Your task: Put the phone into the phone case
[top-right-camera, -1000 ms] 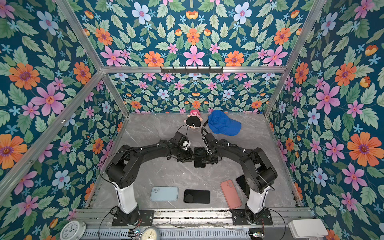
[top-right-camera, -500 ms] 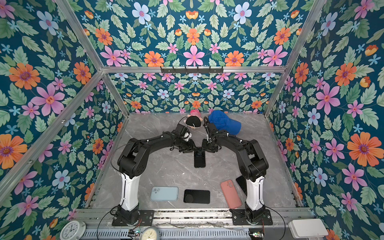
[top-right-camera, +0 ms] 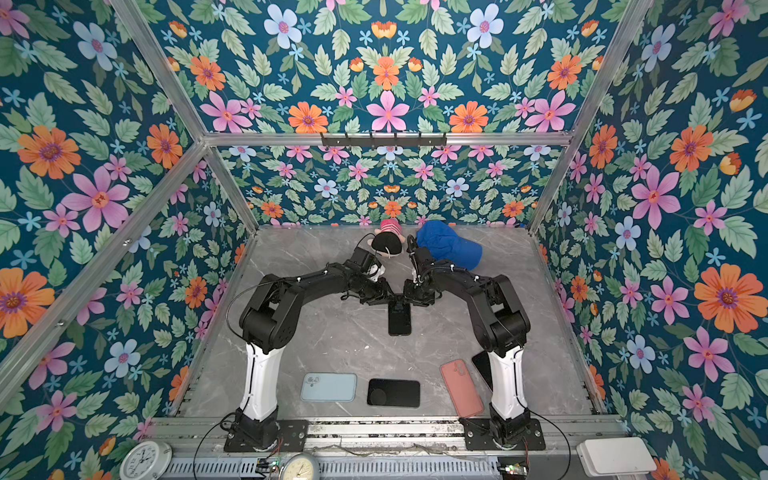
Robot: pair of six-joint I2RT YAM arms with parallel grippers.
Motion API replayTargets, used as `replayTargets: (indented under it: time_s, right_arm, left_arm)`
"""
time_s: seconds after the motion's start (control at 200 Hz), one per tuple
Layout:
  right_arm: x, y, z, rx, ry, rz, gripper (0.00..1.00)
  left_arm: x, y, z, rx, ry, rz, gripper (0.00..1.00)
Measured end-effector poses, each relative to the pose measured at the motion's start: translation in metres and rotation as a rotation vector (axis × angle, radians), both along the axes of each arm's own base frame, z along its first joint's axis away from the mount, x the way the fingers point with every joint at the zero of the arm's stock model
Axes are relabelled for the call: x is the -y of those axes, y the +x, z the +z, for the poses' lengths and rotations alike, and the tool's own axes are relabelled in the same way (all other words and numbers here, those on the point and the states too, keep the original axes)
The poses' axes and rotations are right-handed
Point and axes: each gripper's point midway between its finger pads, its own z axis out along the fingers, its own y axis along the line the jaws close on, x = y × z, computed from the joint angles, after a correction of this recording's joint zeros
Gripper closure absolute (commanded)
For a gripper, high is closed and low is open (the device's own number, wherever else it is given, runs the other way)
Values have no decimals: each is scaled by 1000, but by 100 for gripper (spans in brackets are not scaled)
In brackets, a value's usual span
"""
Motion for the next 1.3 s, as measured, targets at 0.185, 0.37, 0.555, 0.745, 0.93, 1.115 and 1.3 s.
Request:
replayTargets:
  time_s: [0.185, 0.37, 0.555, 0.745, 0.93, 1.115, 1.3]
  right_arm:
    - [-2, -1, -2, 0, 15, 5, 66]
    - [-1, -1, -3, 5, 19, -1, 70]
    - [0, -2, -4, 3, 21, -18, 75]
    - [1, -2, -3, 7, 17, -24, 79]
    - [2, -2, -2, 11, 6, -30, 85]
    - [4, -2, 0, 17, -2, -37, 88]
    - [4, -3, 0, 20, -4, -37, 80]
  left_arm:
    - [5, -6, -1, -4, -13, -5, 67]
    - [5, -7, -2, 1, -7, -3, 73]
    - [4, -9, -3, 5, 3, 1, 79]
    - [3, -10, -4, 11, 16, 4, 83]
    - [1, -11, -4, 15, 25, 10, 84]
    - [-1, -13, -4, 14, 32, 12, 84]
    - [-3, -19, -3, 5, 39, 9, 83]
